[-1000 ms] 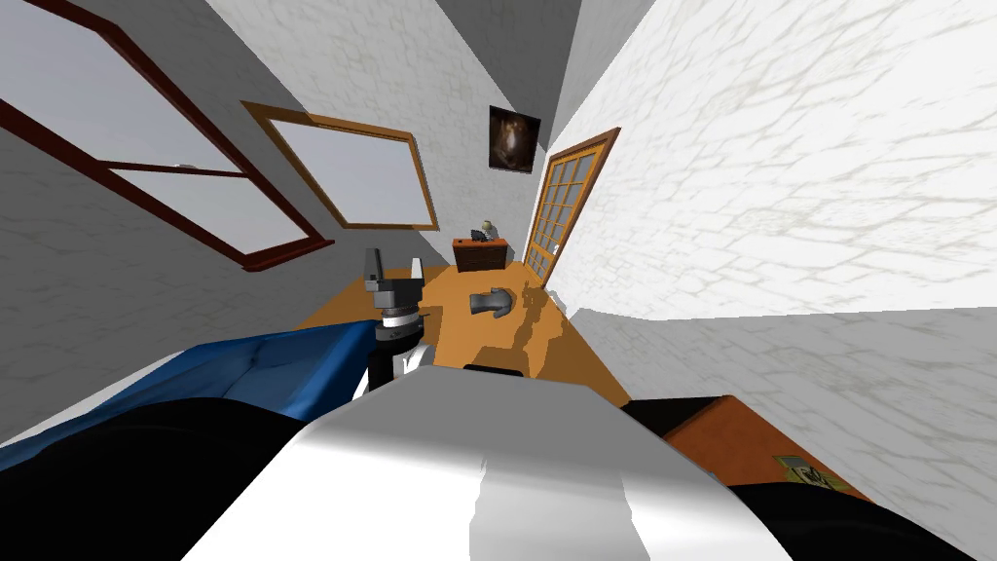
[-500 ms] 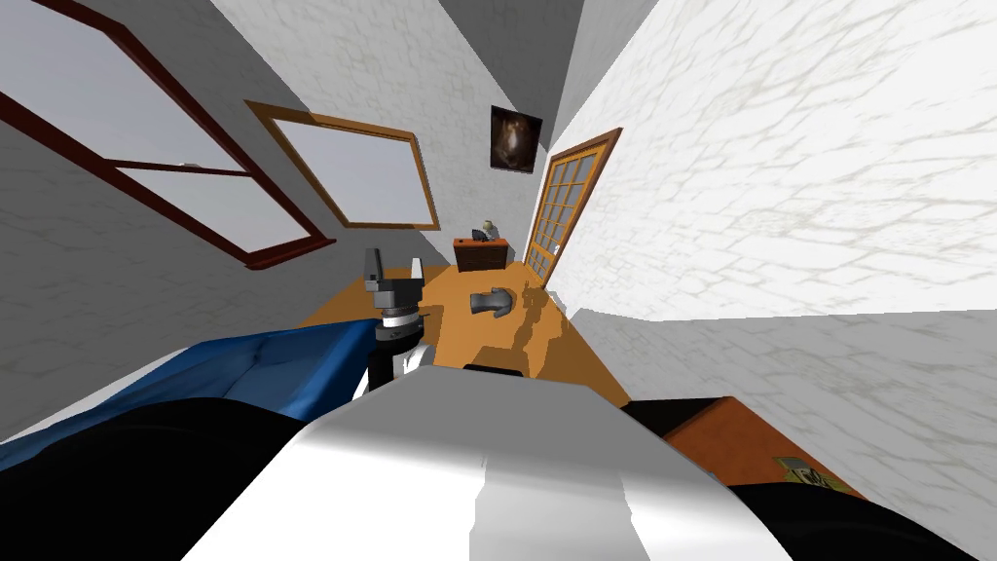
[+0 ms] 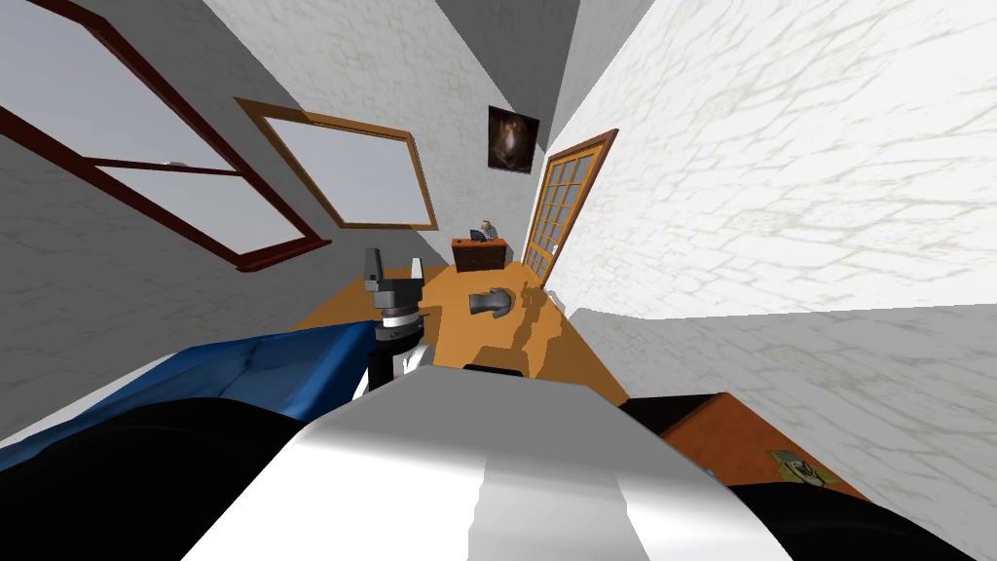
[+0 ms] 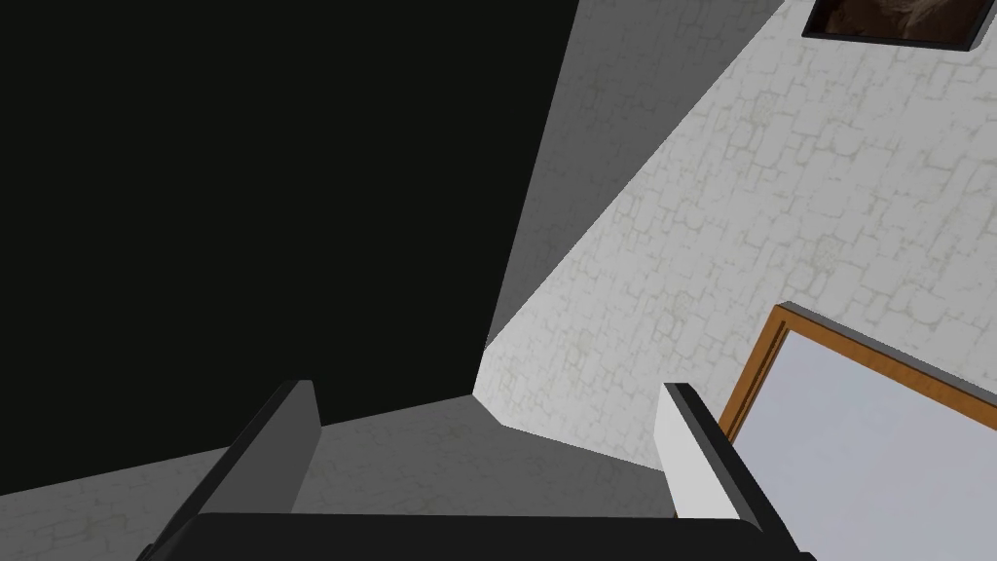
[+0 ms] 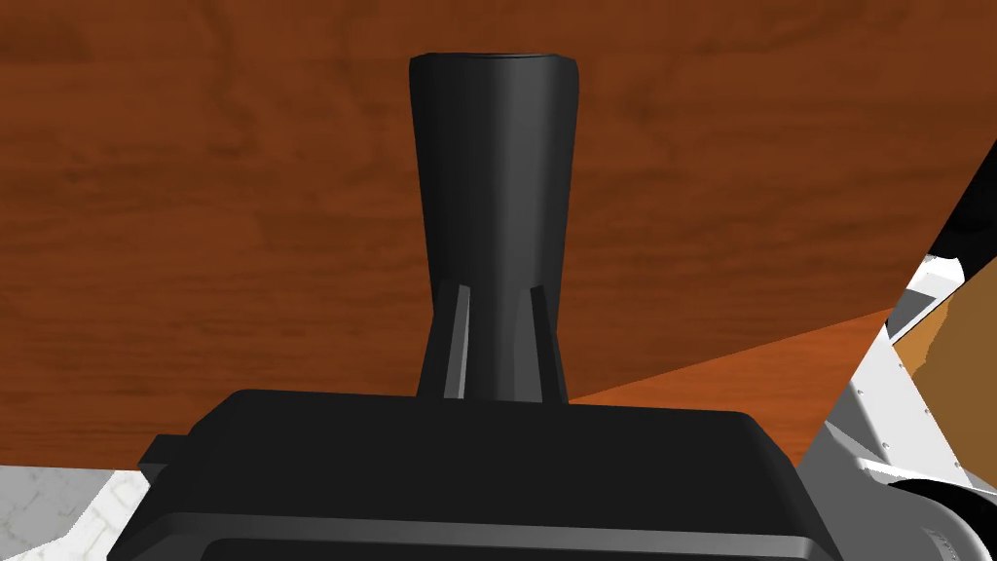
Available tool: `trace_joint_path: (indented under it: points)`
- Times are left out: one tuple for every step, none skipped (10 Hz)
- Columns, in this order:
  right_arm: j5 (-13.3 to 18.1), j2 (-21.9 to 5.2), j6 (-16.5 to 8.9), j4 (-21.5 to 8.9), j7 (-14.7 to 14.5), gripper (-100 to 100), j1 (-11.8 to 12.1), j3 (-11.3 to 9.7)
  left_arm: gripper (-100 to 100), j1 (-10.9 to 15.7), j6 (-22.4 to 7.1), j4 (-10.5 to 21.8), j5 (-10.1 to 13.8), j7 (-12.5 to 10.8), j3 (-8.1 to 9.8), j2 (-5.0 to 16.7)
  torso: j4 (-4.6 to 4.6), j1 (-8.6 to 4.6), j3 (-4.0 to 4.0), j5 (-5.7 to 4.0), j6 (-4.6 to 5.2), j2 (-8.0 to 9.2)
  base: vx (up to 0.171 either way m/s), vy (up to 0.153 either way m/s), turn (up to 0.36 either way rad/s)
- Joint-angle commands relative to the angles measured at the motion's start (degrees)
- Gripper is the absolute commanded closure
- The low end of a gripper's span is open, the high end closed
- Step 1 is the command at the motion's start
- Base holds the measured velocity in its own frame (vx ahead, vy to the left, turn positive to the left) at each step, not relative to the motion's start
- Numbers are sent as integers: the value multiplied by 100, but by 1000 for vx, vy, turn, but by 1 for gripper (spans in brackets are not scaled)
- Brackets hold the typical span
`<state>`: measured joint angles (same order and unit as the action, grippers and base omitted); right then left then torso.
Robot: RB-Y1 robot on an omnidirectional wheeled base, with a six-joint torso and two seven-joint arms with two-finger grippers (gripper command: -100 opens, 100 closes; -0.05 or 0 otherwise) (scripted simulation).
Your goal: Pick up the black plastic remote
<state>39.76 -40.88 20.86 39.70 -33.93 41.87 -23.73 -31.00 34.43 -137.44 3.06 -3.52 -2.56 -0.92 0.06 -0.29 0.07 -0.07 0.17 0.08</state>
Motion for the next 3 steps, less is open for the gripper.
trace_joint_path:
  points:
    - [2, -122, -44, 200, 103, 100, 100, -47, 0, 0, 0, 0, 0, 0, 0, 0, 0, 0, 0, 0, 0, 0, 20, 13, -15]
    - [2, -84, 0, 102, 41, 100, 61, -25, 0, 0, 0, 0, 0, 0, 0, 0, 2, 5, 0, 0, -4, -2, 7, 5, 5]
    - [2, -94, -9, 120, 59, 0, 66, -31, 0, 0, 0, 0, 0, 0, 0, 0, 3, 3, 2, -2, -2, 1, 0, 0, 0]
